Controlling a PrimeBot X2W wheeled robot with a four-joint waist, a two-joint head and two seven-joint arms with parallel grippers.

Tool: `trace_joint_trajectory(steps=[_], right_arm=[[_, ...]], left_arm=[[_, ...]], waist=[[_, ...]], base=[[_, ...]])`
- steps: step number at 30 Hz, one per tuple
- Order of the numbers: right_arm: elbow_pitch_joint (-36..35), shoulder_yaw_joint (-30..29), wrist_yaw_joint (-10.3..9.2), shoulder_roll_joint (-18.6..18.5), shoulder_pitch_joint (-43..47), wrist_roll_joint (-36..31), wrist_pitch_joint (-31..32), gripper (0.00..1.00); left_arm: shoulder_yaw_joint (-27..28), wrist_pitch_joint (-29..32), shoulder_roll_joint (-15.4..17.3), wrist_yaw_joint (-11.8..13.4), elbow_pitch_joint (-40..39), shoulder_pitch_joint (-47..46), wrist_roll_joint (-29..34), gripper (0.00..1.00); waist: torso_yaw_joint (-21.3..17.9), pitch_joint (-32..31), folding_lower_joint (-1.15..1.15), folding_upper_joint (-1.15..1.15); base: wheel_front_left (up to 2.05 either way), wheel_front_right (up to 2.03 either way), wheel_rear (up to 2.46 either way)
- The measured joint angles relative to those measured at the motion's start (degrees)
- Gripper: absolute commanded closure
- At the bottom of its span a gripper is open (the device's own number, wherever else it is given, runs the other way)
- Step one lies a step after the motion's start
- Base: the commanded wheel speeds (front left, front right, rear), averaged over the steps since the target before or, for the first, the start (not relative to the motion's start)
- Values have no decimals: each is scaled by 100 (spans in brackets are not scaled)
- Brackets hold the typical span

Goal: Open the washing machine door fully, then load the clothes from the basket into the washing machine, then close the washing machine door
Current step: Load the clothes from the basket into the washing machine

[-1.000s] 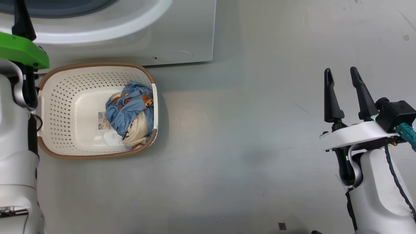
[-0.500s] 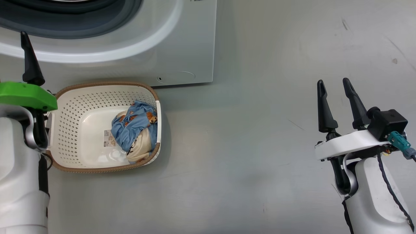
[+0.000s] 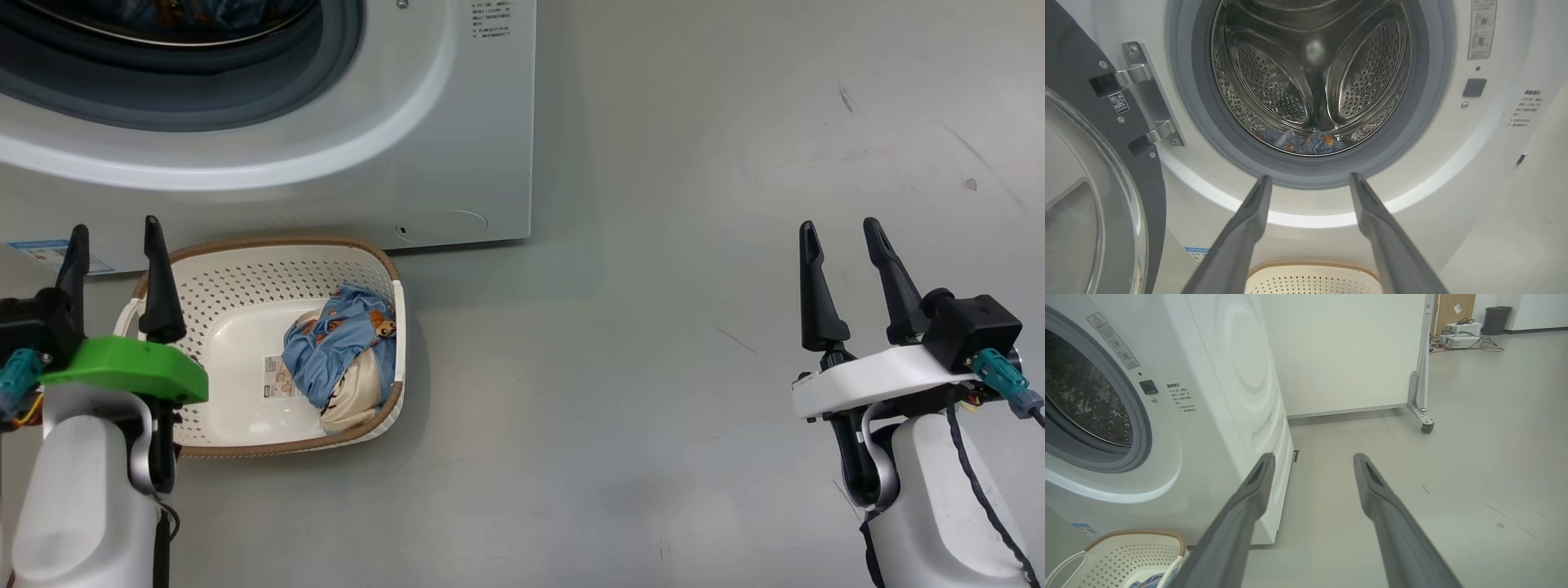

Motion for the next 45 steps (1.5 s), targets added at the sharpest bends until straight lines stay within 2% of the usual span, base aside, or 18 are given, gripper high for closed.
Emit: trace_joint_trajectory(steps=[5, 18, 45], right_arm=[[-20, 37, 0, 2, 33, 1, 0, 0], [-32, 35, 0, 4, 282, 0, 0, 0], [-148, 1, 0, 8, 339, -93, 0, 0]], left_arm=[[14, 0, -18, 0, -280, 414, 167, 0], [143, 0, -314, 0, -949, 1297, 338, 0], [245, 0, -479, 0, -1484, 1917, 364, 0]], waist=[[16, -92, 0, 0], [-44, -418, 0, 0], [-40, -456, 0, 0]], base=[[0, 0, 0], [0, 0, 0], [0, 0, 0]])
